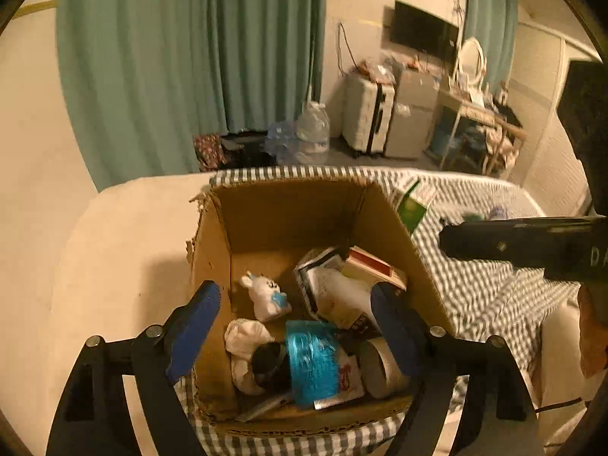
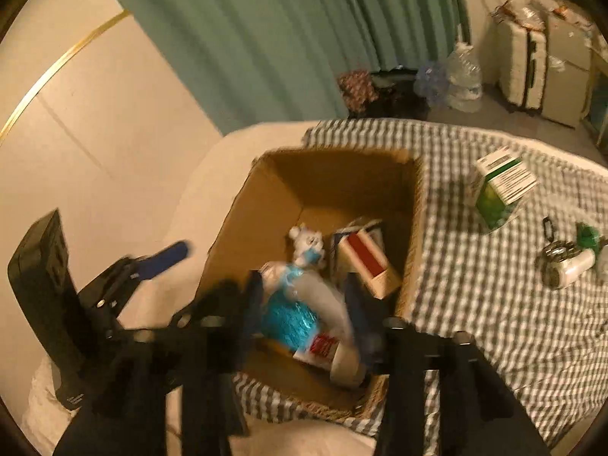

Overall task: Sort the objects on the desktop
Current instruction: 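Carry the blister pack and white tube into the cardboard box and release both, then grasp the green-and-white medicine box with the left gripper while the right grasps the floss jar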

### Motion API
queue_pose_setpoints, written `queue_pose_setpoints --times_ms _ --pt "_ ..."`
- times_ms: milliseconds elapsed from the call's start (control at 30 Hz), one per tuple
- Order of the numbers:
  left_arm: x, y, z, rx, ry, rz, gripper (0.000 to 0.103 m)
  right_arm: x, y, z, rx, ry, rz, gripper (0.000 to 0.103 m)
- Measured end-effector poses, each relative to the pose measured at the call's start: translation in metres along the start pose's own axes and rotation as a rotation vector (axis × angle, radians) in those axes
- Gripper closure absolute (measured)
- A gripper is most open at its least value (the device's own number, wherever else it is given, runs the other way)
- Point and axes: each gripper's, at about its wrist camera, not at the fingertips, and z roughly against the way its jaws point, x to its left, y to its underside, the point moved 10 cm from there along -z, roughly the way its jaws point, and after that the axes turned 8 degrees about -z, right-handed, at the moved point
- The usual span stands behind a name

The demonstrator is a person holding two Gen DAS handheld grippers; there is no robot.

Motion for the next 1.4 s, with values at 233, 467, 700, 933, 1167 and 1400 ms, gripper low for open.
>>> queue_pose_setpoints --times_ms 233,467,700,933,1167,1400 --pt "-0.027 -0.004 0.003 0.014 -0.014 0.015 0.006 -0.061 -0.003 0.067 -0.189 0.143 0.094 0.041" --pt "-0.115 -0.005 -0.005 0.037 0.058 0.059 0.005 -0.202 0.015 0.129 -0.268 0.324 -0.034 0.030" --pt "-0.225 -0.025 -0.028 -0.039 0.101 0.035 0.000 -0.305 0.027 0.158 -0.328 0.387 -0.186 0.017" --pt "-0.254 -0.032 -0.094 0.018 -0.037 0.276 0.000 -0.365 0.035 0.151 -0.362 0.404 -0.334 0.015" --pt "-0.260 -0.057 -0.160 0.041 -0.110 0.388 0.000 -0.414 0.026 0.103 -0.372 0.438 -0.356 0.015" --pt "-0.245 -0.073 -0.221 0.030 -0.244 0.438 0.000 -0.448 0.001 0.056 -0.315 0.441 -0.411 0.015"
